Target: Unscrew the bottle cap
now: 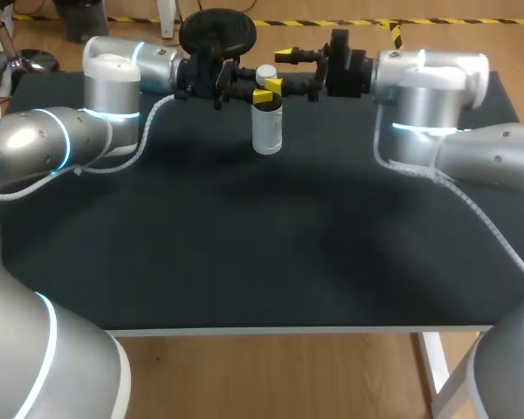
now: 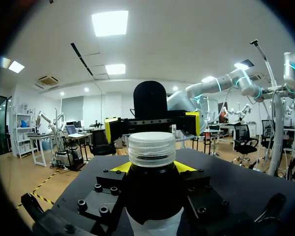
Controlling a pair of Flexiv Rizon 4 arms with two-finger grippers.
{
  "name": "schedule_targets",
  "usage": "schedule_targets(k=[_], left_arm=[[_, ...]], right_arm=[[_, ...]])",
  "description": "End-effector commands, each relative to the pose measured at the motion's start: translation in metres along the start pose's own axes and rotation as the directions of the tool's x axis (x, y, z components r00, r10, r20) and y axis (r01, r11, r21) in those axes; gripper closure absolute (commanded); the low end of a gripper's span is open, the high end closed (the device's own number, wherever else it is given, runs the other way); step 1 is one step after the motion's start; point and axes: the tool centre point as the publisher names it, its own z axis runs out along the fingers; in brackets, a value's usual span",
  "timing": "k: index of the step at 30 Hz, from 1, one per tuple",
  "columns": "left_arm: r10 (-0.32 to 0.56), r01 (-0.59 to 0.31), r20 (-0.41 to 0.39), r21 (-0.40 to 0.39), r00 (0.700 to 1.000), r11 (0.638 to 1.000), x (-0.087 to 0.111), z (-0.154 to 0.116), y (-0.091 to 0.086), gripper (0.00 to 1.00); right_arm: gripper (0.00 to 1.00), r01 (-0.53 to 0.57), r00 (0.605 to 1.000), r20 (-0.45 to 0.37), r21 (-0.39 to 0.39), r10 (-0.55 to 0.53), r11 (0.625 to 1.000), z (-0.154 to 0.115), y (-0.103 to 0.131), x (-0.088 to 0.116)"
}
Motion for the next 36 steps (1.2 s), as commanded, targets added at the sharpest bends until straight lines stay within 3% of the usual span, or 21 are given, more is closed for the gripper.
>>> schedule_targets(k=[1,36], left_arm=[[-0.001,0.001,-0.006,0.002,1.0,1.0,-0.003,0.0,0.001,1.0],[-0.001,0.001,-0.006,0.002,1.0,1.0,-0.003,0.0,0.001,1.0]], right_arm=[[0.0,-0.002,1.0,-0.004,-0.003,0.002,1.0,0.003,-0.004,-0.002],[0.0,0.016,0.999,-0.044,-0.005,-0.016,1.0,0.02,-0.006,-0.005]])
